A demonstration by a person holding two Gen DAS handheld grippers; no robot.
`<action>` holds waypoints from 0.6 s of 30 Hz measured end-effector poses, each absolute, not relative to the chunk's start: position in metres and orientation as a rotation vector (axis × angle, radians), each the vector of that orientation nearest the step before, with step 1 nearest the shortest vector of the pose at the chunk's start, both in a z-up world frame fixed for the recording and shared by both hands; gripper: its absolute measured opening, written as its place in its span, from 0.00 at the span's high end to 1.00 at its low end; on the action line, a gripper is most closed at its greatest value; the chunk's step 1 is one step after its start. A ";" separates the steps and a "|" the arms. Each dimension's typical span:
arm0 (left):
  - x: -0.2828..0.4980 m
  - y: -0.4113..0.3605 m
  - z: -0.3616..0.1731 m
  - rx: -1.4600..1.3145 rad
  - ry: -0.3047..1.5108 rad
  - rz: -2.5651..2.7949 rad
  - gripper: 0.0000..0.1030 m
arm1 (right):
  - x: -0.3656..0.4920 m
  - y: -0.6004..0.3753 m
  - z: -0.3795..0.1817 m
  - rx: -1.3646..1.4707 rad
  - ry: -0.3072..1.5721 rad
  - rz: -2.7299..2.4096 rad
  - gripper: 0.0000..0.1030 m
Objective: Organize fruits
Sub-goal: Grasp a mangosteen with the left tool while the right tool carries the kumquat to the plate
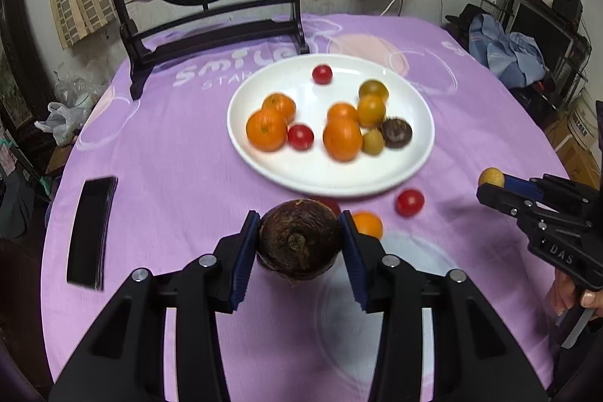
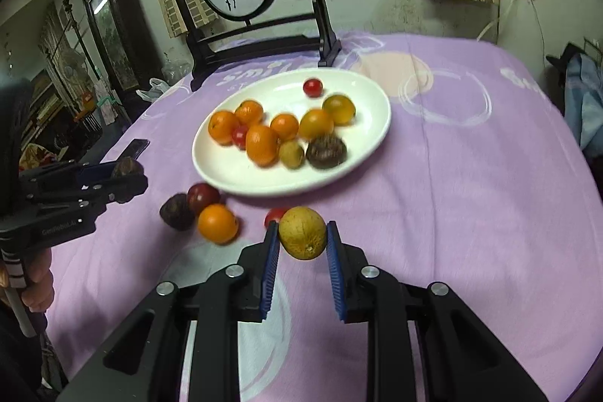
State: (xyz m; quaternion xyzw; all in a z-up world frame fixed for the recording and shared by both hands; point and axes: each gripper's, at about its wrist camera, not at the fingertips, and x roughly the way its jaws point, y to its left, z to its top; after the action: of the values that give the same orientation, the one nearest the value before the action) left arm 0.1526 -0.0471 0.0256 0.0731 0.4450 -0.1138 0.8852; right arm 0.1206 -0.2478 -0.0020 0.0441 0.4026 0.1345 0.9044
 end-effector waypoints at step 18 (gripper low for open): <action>0.318 -0.076 0.004 0.103 0.956 -0.204 0.59 | 0.266 -0.210 -0.004 0.088 0.830 0.289 0.75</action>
State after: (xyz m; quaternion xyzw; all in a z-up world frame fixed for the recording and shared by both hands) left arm 0.3183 -0.0763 0.0040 0.0493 0.4590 -0.0981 0.8816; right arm 0.2657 -0.2095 -0.0035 0.0424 0.4018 0.1401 0.9040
